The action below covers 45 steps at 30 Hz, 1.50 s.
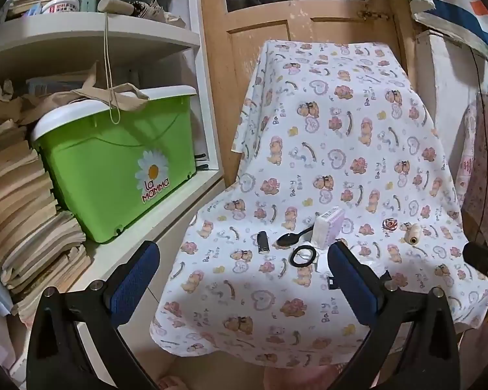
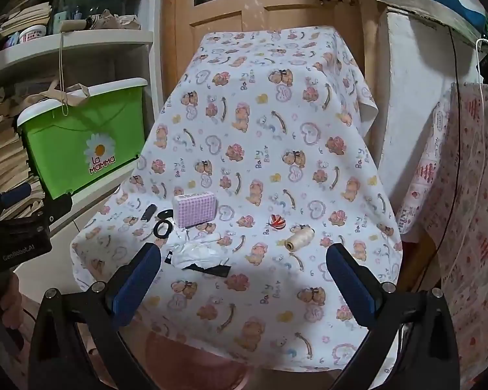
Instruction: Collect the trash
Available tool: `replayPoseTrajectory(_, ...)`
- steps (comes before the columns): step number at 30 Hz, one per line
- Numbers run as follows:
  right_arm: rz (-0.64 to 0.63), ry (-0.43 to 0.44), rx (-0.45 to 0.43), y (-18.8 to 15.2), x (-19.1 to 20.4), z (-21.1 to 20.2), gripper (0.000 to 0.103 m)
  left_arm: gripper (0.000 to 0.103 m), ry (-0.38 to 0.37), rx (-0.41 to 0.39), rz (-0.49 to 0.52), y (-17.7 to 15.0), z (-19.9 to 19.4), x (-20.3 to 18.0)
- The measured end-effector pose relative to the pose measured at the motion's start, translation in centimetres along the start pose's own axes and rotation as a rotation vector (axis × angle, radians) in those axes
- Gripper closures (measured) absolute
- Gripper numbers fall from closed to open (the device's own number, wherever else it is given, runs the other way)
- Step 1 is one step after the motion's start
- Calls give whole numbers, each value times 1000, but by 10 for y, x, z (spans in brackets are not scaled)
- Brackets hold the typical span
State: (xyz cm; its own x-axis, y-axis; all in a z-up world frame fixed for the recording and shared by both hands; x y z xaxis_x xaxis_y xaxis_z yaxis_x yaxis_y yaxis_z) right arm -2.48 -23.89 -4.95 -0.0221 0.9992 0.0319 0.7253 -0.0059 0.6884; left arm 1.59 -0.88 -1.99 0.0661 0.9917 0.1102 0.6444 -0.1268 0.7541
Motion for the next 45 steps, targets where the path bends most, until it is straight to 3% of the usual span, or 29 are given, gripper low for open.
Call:
replayPoseTrajectory(6,-28,-33,-15,-8,5,2,0,1,-1,25,-4,-1,4,1)
replayPoseTrajectory(12,67,14,71,-4,-7,16,0,1,-13,49,-11,-2,8,2)
replayPoseTrajectory(18,57,-25,18,-7,-3,7,0,1,-1,72,-21,-3,13,2)
replayPoseTrajectory(26,-3,-61,51,-4,4,12,0,1,2,49,-25,-2,10,2)
replayPoseTrajectory(45,4,-104,68,-5,0,19,0,1,40,28,13,-5,11,-5)
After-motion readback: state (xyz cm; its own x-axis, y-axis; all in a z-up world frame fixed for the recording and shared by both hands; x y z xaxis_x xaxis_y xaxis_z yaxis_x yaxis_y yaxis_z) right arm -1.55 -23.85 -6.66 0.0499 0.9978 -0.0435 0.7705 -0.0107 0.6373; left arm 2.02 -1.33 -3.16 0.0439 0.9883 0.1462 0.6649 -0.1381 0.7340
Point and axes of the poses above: each gripper's, at about its wrist camera, not at the fingertips, and z roughly the way its jaws point, x to its left, y to its top, the point moved 1 cm from there along z, roughly the way its jaws point, and after that the axes turned 15 degrees about x, right-handed, at the moved point
